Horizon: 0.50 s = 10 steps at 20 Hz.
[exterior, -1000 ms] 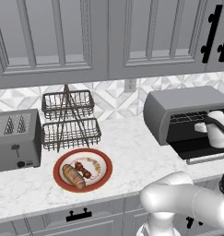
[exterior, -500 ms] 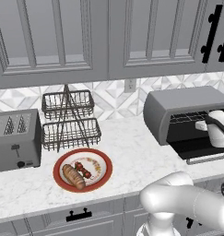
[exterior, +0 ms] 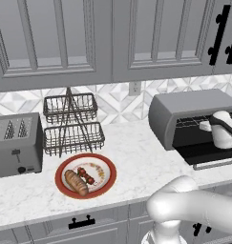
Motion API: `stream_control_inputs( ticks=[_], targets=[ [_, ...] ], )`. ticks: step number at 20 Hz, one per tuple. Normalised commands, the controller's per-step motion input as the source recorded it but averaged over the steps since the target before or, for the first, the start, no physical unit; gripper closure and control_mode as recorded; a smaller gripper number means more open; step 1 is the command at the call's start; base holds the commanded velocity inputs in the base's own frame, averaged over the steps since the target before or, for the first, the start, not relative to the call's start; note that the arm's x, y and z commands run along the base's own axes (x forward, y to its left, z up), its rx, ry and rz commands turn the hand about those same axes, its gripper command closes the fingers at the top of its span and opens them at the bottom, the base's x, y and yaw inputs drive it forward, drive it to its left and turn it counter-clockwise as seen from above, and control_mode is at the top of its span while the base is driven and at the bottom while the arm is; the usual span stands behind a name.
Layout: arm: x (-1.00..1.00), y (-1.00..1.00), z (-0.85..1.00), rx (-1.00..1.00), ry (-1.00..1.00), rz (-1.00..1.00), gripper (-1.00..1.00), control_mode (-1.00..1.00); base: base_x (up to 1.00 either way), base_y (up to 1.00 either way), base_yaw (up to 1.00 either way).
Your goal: Pick up the kebab skewer and baguette bread, and place them inside the toaster oven. Close the toaster oven door and start by setting the timer.
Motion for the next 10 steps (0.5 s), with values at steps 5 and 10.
stream_control_inputs(
  ticks=[5,10],
  targets=[
    [0.15,0.0,-0.18,0.04,0.0,0.0,-1.0,-1.0,0.0,0.0,0.0],
    [0.32,0.0,-0.1,0.06,0.0,0.0,-1.0,-1.0,0.0,0.0,0.0]
  ],
)
